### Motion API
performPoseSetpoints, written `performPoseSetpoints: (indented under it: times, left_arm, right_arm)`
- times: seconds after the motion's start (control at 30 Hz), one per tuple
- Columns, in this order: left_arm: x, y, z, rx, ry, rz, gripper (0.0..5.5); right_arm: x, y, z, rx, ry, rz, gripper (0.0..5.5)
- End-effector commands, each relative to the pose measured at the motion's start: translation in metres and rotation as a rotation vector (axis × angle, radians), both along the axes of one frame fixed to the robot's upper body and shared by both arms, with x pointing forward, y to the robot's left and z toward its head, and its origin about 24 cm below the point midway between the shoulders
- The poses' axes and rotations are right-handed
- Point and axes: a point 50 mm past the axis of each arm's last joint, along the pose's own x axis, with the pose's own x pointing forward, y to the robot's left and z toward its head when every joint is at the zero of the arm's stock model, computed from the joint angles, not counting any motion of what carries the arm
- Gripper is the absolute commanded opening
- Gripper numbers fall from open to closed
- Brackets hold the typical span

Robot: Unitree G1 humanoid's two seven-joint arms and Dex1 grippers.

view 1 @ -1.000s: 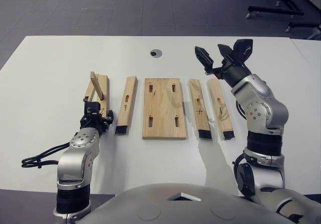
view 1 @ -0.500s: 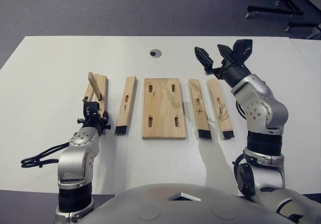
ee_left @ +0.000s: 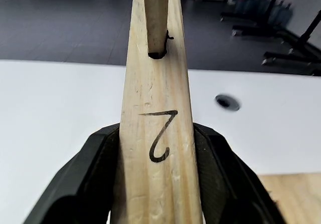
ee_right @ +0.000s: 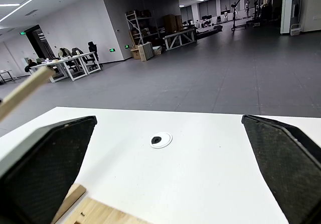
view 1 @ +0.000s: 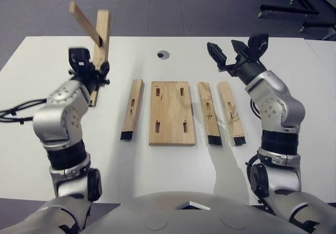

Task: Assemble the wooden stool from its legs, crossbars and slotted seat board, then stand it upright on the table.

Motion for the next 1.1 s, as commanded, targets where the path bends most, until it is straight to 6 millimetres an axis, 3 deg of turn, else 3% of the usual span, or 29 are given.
performPoseSetpoints:
  times: [0.03,0.13,0.27,0.53,0.77,1.1]
  left_arm:
    - [0.009,-0.014,0.042,-0.237,-0.172,-0.295,2.03]
    - [0.0,-0.028,0.053,-0.365,-0.228,-0.587,2.03]
    - [-0.002,-0.022,0.041,-0.512,-0.205,-0.821,2.03]
    - [-0.011,-0.035,0.026,-0.651,-0.147,-1.137,2.03]
    - [-0.014,-0.05,0.014,-0.656,-0.074,-1.21,2.03]
    - [-0.012,-0.055,0.005,-0.624,-0.062,-1.178,2.03]
  right_arm:
    - [0.018,-0.009,0.05,0.168,-0.054,0.141,5.34]
    - [0.028,-0.022,0.089,0.306,-0.104,0.298,5.34]
    - [0.034,-0.024,0.12,0.398,-0.087,0.509,5.34]
    - [0.02,0.01,0.098,0.522,-0.001,0.904,5.34]
    - [0.008,0.036,0.085,0.575,0.036,1.002,5.34]
    - [-0.006,0.052,0.091,0.617,-0.027,0.951,5.34]
